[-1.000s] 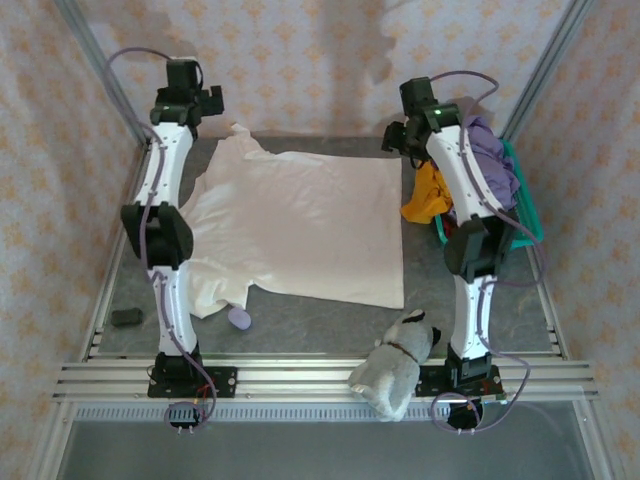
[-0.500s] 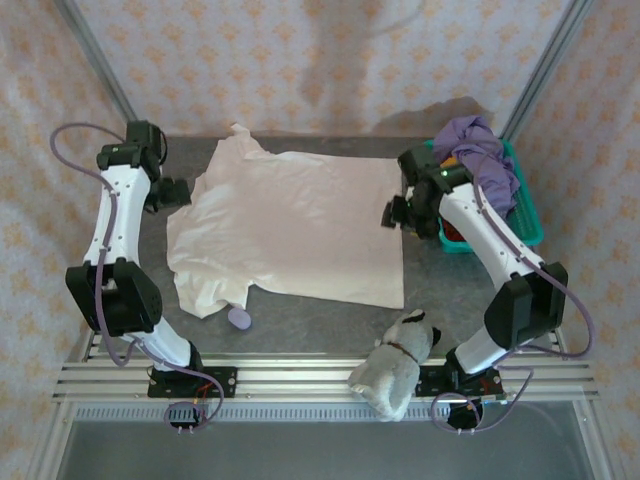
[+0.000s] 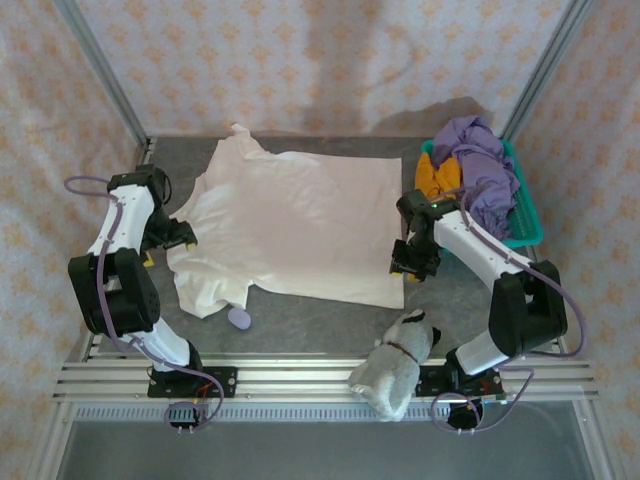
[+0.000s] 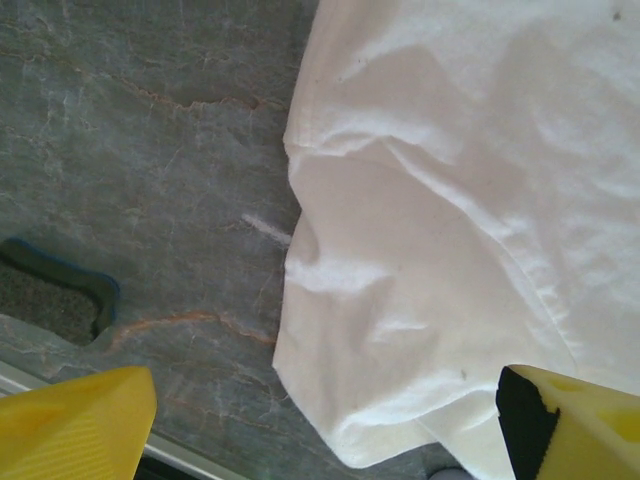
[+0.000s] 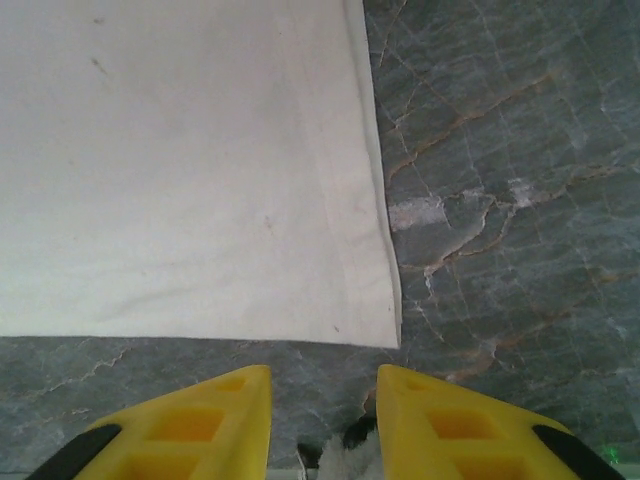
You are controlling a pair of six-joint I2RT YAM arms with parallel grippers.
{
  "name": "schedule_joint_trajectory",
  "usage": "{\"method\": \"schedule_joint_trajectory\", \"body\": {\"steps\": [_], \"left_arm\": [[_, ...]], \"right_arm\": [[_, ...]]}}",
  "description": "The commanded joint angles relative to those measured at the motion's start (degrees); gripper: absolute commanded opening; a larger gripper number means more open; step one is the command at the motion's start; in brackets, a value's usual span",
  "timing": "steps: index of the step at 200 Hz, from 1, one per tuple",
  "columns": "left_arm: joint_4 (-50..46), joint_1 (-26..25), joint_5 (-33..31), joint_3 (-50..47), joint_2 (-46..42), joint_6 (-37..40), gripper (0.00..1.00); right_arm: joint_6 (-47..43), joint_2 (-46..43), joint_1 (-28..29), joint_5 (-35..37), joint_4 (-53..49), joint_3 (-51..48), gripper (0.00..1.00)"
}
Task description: Fold and stack the t-shirts
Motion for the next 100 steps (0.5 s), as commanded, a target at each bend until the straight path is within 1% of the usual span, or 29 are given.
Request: {"method": "schedule_joint_trajectory", "body": {"steps": [1, 22, 49, 71, 100], "left_arm": [[3.15, 0.07, -1.27, -2.21, -1.79, -2.82, 0.91], [3.75, 0.16, -2.16, -3.88, -1.94, -3.05, 0.9], [4.63, 0.2, -1.16, -5.75, -0.93, -2.86, 0.9], [4.46, 0.26, -1.55, -5.74, 0.7, -2.66, 0.89], [4.31, 0.31, -1.6, -4.88, 2.52, -2.49, 0.88]], "right_arm": [[-0.31, 1.0, 0.19, -1.03, 1.93, -3.03, 0.29], [-1.5, 1.51, 0.19, -1.38, 2.79, -4.64, 0.26], [-3.18, 3.16, -0.06, -1.38, 1.87, -5.33, 0.24], [-3.49, 4.5, -0.16, -3.84, 1.36, -5.39, 0.24], [-3.41, 6.35, -0.17, -4.27, 0.51, -6.91, 0.24]]}}
